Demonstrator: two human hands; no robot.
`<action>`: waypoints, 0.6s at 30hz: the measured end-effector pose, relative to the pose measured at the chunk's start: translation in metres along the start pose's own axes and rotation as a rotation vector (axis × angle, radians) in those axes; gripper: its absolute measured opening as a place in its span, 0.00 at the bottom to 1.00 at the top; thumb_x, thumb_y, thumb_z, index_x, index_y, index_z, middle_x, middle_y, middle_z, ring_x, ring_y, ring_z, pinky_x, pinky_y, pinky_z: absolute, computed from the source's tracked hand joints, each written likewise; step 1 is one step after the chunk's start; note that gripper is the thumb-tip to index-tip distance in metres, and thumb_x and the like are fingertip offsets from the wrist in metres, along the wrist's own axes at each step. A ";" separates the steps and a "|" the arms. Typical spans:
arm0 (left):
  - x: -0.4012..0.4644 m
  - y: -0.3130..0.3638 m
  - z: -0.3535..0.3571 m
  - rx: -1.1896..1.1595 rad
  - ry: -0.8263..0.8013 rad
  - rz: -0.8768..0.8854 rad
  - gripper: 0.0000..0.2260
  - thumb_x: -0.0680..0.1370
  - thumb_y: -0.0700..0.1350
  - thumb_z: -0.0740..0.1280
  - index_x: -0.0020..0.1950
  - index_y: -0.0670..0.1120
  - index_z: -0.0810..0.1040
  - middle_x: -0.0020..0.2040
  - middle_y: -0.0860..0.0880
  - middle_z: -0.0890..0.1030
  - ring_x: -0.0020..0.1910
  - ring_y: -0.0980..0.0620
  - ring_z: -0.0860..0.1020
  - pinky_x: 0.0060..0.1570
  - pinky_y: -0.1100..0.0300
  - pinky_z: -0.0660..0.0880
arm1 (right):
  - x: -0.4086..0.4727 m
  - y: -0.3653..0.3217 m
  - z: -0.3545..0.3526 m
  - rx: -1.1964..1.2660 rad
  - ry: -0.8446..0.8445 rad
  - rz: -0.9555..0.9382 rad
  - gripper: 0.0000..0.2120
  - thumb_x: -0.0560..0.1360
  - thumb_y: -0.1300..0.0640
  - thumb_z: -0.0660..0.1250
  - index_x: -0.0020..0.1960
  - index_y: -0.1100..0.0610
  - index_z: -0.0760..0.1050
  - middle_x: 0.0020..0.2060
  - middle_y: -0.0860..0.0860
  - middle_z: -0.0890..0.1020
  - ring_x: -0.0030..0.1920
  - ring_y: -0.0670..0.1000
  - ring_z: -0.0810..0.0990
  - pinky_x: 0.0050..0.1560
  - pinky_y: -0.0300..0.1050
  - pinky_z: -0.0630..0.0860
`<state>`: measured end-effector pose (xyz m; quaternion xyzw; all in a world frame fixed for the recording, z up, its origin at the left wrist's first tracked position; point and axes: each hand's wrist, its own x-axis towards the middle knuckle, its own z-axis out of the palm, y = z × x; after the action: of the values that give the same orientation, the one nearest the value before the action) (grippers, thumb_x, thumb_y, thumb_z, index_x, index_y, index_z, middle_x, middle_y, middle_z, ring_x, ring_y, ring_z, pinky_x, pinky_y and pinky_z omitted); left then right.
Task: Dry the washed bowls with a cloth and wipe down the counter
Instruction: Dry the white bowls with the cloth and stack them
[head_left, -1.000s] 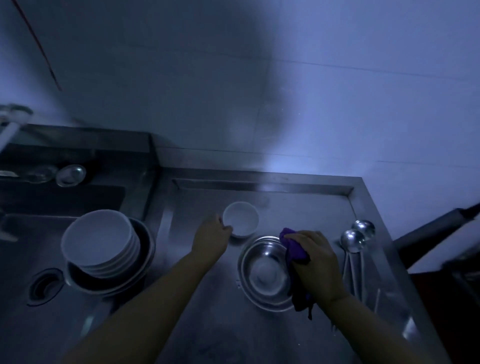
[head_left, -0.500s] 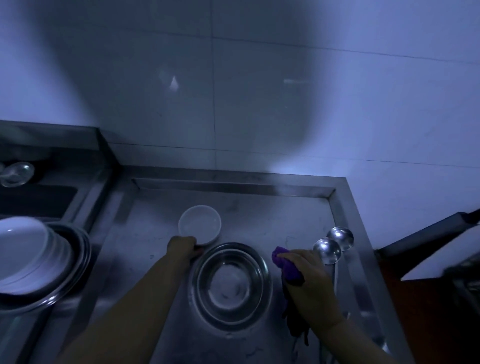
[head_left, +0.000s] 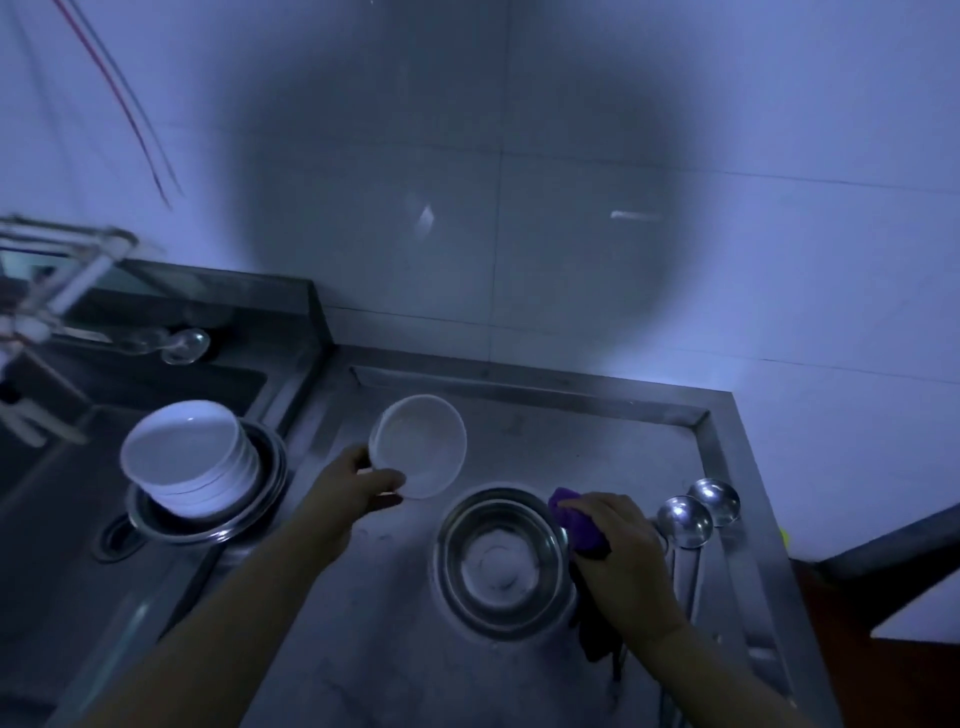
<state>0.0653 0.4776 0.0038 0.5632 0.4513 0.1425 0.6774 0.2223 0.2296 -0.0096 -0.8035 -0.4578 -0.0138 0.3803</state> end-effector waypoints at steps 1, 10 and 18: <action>-0.013 0.007 -0.009 0.109 -0.001 0.077 0.16 0.72 0.35 0.70 0.58 0.41 0.72 0.53 0.40 0.78 0.47 0.45 0.79 0.41 0.56 0.78 | -0.001 -0.009 0.000 0.009 0.015 -0.015 0.19 0.58 0.74 0.78 0.47 0.64 0.81 0.42 0.57 0.82 0.42 0.56 0.79 0.48 0.35 0.71; -0.122 0.051 -0.069 0.942 0.106 0.786 0.22 0.65 0.57 0.74 0.54 0.53 0.73 0.48 0.56 0.73 0.43 0.58 0.73 0.37 0.68 0.67 | -0.030 -0.099 0.008 -0.001 0.124 -0.128 0.20 0.57 0.76 0.77 0.47 0.65 0.80 0.40 0.59 0.82 0.40 0.56 0.80 0.43 0.49 0.79; -0.170 0.053 -0.103 0.706 0.004 0.868 0.19 0.65 0.55 0.72 0.52 0.56 0.71 0.46 0.63 0.74 0.45 0.64 0.75 0.41 0.70 0.71 | -0.055 -0.185 0.012 0.022 0.272 -0.173 0.21 0.63 0.62 0.79 0.52 0.67 0.77 0.45 0.64 0.80 0.43 0.59 0.79 0.44 0.53 0.81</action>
<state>-0.0916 0.4412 0.1317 0.8897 0.1997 0.2495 0.3261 0.0489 0.2508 0.0723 -0.7477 -0.4698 -0.1502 0.4447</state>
